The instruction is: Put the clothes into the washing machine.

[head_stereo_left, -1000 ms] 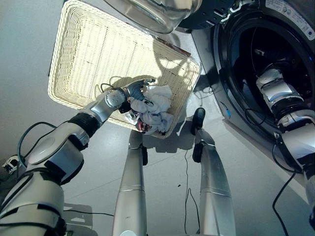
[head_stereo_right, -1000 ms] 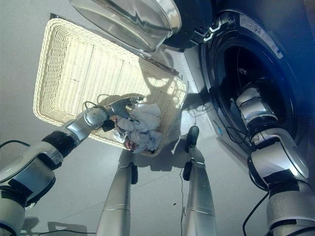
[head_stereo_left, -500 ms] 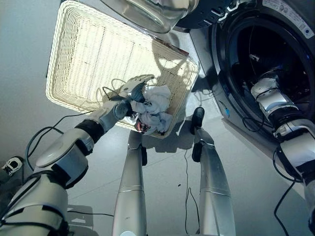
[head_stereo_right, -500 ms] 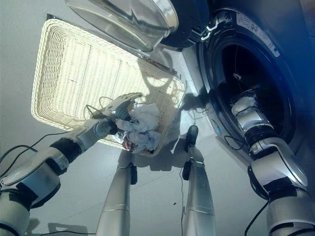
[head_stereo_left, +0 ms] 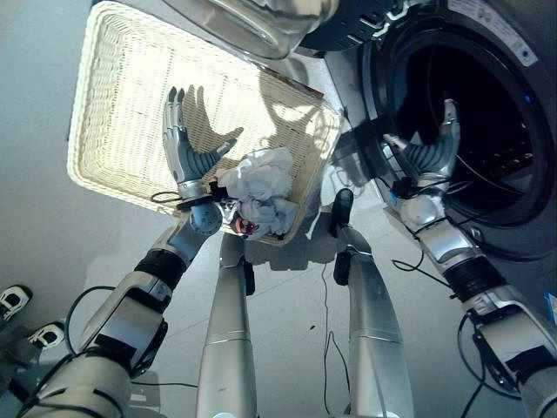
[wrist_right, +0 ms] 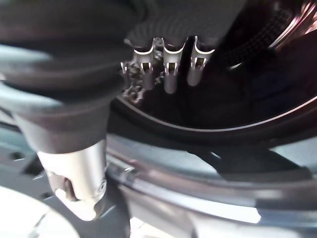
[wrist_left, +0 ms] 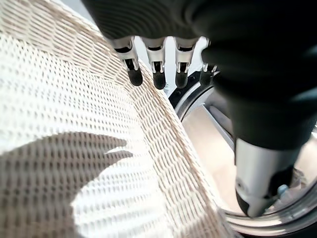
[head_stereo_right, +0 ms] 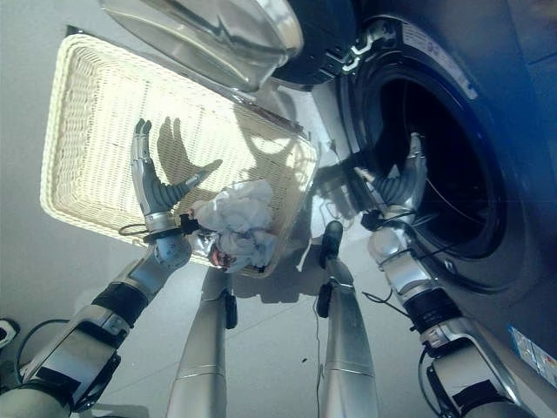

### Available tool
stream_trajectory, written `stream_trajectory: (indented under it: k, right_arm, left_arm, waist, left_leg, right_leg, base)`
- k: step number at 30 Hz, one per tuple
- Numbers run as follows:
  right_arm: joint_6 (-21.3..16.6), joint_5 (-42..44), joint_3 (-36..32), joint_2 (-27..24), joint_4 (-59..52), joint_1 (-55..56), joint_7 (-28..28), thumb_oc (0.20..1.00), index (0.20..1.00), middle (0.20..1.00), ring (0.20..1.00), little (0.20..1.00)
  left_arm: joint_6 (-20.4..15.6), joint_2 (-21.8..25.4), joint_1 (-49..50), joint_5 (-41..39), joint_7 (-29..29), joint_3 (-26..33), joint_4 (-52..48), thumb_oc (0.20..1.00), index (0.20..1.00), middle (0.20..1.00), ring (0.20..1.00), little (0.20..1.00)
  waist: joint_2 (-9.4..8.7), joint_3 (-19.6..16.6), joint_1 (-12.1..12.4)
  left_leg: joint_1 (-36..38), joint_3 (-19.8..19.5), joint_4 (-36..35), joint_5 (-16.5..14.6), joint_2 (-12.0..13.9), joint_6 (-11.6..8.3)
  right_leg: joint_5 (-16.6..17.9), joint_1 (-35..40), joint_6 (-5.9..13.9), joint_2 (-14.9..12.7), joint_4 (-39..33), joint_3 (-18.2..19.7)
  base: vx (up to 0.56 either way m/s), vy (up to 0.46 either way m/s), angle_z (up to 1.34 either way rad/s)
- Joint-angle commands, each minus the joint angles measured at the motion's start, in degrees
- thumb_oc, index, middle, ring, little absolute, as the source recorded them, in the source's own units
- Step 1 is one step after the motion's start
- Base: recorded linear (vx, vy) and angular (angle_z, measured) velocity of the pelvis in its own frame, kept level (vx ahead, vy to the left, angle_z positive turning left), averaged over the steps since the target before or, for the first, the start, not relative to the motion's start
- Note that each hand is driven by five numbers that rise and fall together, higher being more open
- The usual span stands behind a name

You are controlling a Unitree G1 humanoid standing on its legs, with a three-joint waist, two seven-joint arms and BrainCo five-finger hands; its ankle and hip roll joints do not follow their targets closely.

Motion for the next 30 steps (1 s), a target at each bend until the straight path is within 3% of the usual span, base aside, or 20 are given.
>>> stream_trajectory:
  k: [1, 7, 15, 21, 30]
  right_arm:
    - [-5.7, -7.1, 0.0, -0.6, -5.4, 1.3, 1.8, 1.0, 1.0, 1.0, 1.0, 1.0]
    - [-9.2, -12.6, 4.0, -0.7, -8.7, 1.6, 9.7, 1.0, 1.0, 1.0, 1.0, 1.0]
    - [-8.1, -10.8, 12.7, -2.9, -8.7, -1.5, 22.8, 1.0, 1.0, 1.0, 1.0, 1.0]
    - [-7.1, -8.4, 19.0, -3.3, -7.3, -4.5, 27.9, 1.0, 1.0, 1.0, 1.0, 1.0]
    - [-3.5, -6.5, 24.9, -1.2, -2.1, -8.5, 30.7, 1.0, 1.0, 1.0, 1.0, 1.0]
  left_arm:
    - [-2.1, 0.1, -1.8, -1.2, 2.3, 3.6, -0.8, 1.0, 1.0, 1.0, 1.0, 1.0]
    - [-0.9, 0.2, -1.5, -4.8, 1.7, 5.3, -0.5, 1.0, 1.0, 1.0, 1.0, 1.0]
    - [-0.4, 1.5, -3.3, -9.0, 1.6, 6.1, 2.3, 1.0, 1.0, 1.0, 1.0, 1.0]
    - [1.8, 3.1, -5.7, -11.0, 2.0, 5.7, 4.0, 1.0, 1.0, 1.0, 1.0, 1.0]
    - [2.2, 3.9, -9.5, -13.5, 2.7, 5.5, 8.6, 1.0, 1.0, 1.0, 1.0, 1.0]
  waist:
    - [-1.59, -0.8, 1.1]
    - [-1.26, -0.8, 1.0]
    - [-0.86, -0.8, 1.5]
    - [-0.48, -0.8, 2.3]
    - [0.08, -0.8, 3.0]
  left_leg:
    - [-0.4, 1.8, 5.7, -5.0, -1.7, 3.52]
    - [-0.3, 2.2, 5.7, -4.5, -1.9, 3.3]
    - [-0.2, 2.3, 5.7, -3.8, -1.8, 2.79]
    - [-0.4, 2.1, 5.8, -3.3, -2.0, 2.47]
    - [-0.4, 2.0, 6.2, -3.0, -2.2, 2.12]
  right_leg:
    - [5.9, 3.8, 1.07, 3.0, -7.3, -1.4]
    - [5.6, 4.0, 0.96, 3.0, -7.5, -1.2]
    - [4.9, 4.4, 0.5, 2.6, -7.4, -1.8]
    - [4.7, 4.4, 0.22, 2.3, -7.2, -2.3]
    - [4.4, 4.4, -0.02, 1.8, -6.8, -2.8]
  base:
    - [-0.01, 0.036, -0.02]
    - [0.0, 0.018, -0.02]
    - [0.0, 0.0, 0.0]
    - [0.0, 0.0, 0.0]
    - [0.0, 0.0, 0.0]
